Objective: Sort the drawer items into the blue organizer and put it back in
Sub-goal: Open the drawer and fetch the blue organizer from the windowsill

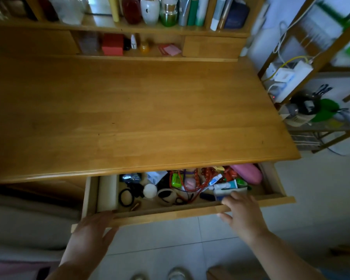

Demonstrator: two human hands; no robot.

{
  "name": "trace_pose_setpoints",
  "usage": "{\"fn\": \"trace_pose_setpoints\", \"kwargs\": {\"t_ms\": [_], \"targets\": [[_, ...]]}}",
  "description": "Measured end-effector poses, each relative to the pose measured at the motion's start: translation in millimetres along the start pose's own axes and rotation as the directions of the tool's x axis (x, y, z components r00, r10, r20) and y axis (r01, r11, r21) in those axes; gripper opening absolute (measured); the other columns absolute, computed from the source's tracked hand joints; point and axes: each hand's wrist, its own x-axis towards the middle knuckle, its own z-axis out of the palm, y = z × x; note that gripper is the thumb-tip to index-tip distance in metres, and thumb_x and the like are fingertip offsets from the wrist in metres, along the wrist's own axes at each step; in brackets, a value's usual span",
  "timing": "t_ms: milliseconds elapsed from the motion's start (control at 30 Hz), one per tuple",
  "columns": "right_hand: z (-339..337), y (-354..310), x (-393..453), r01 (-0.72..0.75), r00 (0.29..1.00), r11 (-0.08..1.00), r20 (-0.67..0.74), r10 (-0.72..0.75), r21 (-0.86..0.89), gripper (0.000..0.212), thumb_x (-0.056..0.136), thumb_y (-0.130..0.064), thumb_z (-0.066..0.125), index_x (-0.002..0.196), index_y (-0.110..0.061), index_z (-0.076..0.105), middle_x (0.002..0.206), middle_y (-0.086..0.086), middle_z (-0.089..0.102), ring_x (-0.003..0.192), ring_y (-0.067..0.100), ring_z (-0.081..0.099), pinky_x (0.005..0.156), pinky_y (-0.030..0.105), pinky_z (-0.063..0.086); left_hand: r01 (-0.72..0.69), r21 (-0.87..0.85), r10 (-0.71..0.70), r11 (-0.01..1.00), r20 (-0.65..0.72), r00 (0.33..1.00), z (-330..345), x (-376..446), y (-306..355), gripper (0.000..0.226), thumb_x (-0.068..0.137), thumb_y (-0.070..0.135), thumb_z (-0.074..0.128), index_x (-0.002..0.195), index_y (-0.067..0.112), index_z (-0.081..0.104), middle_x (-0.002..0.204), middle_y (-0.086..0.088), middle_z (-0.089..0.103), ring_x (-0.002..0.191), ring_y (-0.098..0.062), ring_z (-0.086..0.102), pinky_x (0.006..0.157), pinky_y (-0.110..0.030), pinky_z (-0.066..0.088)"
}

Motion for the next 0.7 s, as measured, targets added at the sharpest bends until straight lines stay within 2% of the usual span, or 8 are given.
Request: {"fn": "trace_pose_setpoints", "kwargs": {"t_ms": [67, 133, 200, 300, 367, 433, 500, 700], "targets": [[-5.5, -2.1, -1.7, -0.001, 0.997, 1.0, 0.076, 0.001, -0.004, 0.039, 0.084, -0.055, 0.054, 0.118, -0.034, 0.056, 0.117, -0.014, 0.052, 0.11, 0.01, 0.049, 0.09, 0.025, 0.035, 0.027, 0.044, -0.027, 0.999, 0.014, 1.0, 0.0, -10.1, 10.6, 0.039, 0.083, 0.026, 0.066, 0.116, 0.006, 0.065, 0.119, -0.016, 0.065, 0.112, -0.034, 0.061, 0.097, -0.048, 0.045], [-13.6, -8.8, -5.5, 0.016, 0.99, 1.0, 0.141, -0.017, 0.005, 0.054, 0.088, -0.053, 0.05, 0.136, -0.032, 0.043, 0.137, -0.009, 0.045, 0.126, 0.013, 0.042, 0.103, 0.028, 0.032, 0.094, 0.071, -0.101, 0.993, 0.097, 0.99, -2.3, -21.9, 19.5, 0.059, 0.092, 0.035, 0.047, 0.145, 0.012, 0.034, 0.152, -0.01, 0.03, 0.142, -0.026, 0.027, 0.116, -0.04, 0.018], [-25.3, -22.1, -17.6, 0.069, 0.978, 0.995, 0.19, -0.081, 0.069, 0.064, 0.089, -0.052, 0.049, 0.146, -0.031, 0.028, 0.149, -0.007, 0.034, 0.135, 0.016, 0.033, 0.11, 0.03, 0.026, 0.171, 0.035, -0.175, 0.985, 0.159, 0.972, -17.3, -40.2, 30.0, 0.065, 0.096, 0.04, 0.038, 0.151, 0.023, 0.008, 0.159, -0.001, 0.009, 0.145, -0.017, 0.016, 0.116, -0.031, 0.015], [-43.5, -53.1, -41.5, 0.162, 0.926, 0.958, 0.297, -0.231, 0.238, 0.064, 0.088, -0.053, 0.05, 0.145, -0.034, 0.029, 0.147, -0.011, 0.037, 0.13, 0.012, 0.042, 0.105, 0.027, 0.034, 0.261, -0.013, -0.256, 0.965, 0.156, 0.954, -39.1, -78.3, 44.3, 0.069, 0.093, 0.05, 0.024, 0.152, 0.021, 0.001, 0.159, -0.003, 0.012, 0.143, -0.018, 0.022, 0.115, -0.028, 0.023], [-58.1, -80.1, -59.9, 0.214, 0.852, 0.913, 0.391, -0.349, 0.348, 0.062, 0.086, -0.057, 0.051, 0.142, -0.038, 0.034, 0.143, -0.014, 0.042, 0.125, 0.008, 0.047, 0.1, 0.023, 0.037, 0.309, -0.04, -0.302, 0.95, 0.129, 0.945, -52.4, -118.3, 48.0, 0.072, 0.092, 0.053, 0.017, 0.15, 0.017, -0.007, 0.159, -0.003, 0.012, 0.143, -0.013, 0.022, 0.114, -0.024, 0.023], [-75.9, -111.5, -78.5, 0.29, 0.772, 0.863, 0.431, -0.467, 0.414, 0.061, 0.082, -0.06, 0.055, 0.138, -0.042, 0.039, 0.134, -0.017, 0.05, 0.11, 0.001, 0.052, 0.089, 0.016, 0.037, 0.426, -0.165, -0.424, 0.89, 0.05, 0.904, -68.9, -168.9, 51.5, 0.071, 0.091, 0.052, 0.029, 0.15, 0.027, -0.004, 0.151, 0.006, 0.034, 0.128, 0.0, 0.043, 0.101, -0.015, 0.035], [-96.3, -143.2, -96.1, 0.393, 0.704, 0.808, 0.422, -0.571, 0.438, 0.059, 0.079, -0.061, 0.057, 0.134, -0.045, 0.043, 0.125, -0.018, 0.055, 0.095, 0.0, 0.053, 0.083, 0.015, 0.038, 0.523, -0.272, -0.545, 0.808, -0.009, 0.838, -90.8, -229.1, 61.0, 0.061, 0.094, 0.048, 0.037, 0.147, 0.043, 0.007, 0.136, 0.017, 0.048, 0.115, 0.007, 0.051, 0.092, -0.009, 0.039], [-157.5, -249.6, -164.1, 0.73, 0.423, 0.559, 0.382, -0.821, 0.393, 0.046, 0.082, -0.057, 0.056, 0.125, -0.044, 0.051, 0.108, -0.022, 0.057, 0.084, -0.006, 0.055, 0.075, 0.011, 0.042, 0.716, -0.476, -0.842, 0.51, -0.105, 0.53, -109.7, -408.9, 76.5, 0.043, 0.094, 0.037, 0.046, 0.135, 0.045, 0.035, 0.124, 0.023, 0.056, 0.113, 0.007, 0.053, 0.093, -0.01, 0.039]]}}
